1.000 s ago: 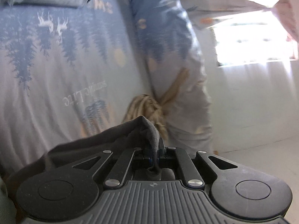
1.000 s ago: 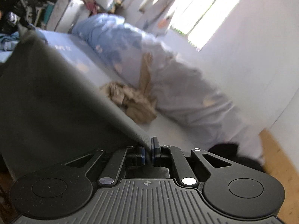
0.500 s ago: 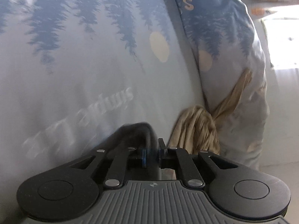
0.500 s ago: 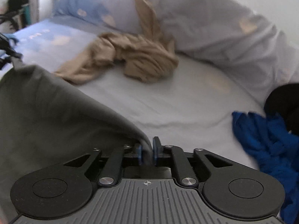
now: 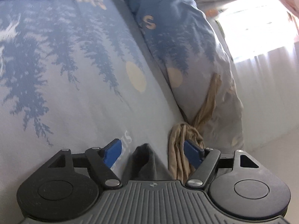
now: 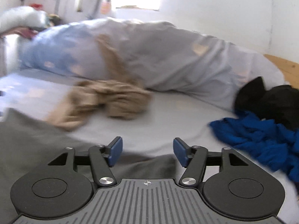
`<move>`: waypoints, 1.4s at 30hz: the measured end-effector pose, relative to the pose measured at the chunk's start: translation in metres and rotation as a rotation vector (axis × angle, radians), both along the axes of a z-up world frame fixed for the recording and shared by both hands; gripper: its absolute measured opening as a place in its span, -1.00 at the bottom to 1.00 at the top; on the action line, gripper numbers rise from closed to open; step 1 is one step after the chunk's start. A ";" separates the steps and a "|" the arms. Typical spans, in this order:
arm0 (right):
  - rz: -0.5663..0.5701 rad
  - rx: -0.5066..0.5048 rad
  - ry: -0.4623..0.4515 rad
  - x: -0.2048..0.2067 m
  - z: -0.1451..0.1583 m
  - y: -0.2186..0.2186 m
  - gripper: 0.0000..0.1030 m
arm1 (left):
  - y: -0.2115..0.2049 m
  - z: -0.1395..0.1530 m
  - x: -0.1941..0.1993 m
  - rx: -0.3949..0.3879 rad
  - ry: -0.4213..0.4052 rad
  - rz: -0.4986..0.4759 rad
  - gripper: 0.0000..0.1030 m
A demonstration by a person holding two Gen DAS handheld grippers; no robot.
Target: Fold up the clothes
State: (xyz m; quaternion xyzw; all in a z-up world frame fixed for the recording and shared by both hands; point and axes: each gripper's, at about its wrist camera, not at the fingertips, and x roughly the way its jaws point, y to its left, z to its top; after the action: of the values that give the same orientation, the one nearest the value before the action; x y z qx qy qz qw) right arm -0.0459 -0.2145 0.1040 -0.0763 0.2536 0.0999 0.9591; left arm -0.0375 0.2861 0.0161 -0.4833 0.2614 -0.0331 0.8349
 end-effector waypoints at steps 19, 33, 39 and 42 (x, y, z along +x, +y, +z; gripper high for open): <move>0.572 -0.185 0.008 -0.212 -0.047 0.314 0.77 | 0.017 0.026 -0.003 0.304 0.061 -0.093 0.60; 0.555 -0.175 0.068 -0.206 -0.049 0.324 0.14 | 0.007 0.021 0.012 0.297 0.101 -0.187 0.75; 0.568 -0.121 0.128 -0.199 -0.048 0.314 -0.15 | 0.010 0.015 0.016 0.291 0.131 -0.177 0.75; 0.552 -0.080 0.145 -0.193 -0.047 0.307 -0.62 | 0.006 0.014 0.019 0.298 0.137 -0.203 0.75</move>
State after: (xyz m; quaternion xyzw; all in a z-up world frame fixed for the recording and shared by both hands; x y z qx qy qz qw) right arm -0.2388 0.0922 0.0570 -0.1732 0.2951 0.3524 0.8711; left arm -0.0182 0.2925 0.0301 -0.3267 0.3669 -0.0450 0.8699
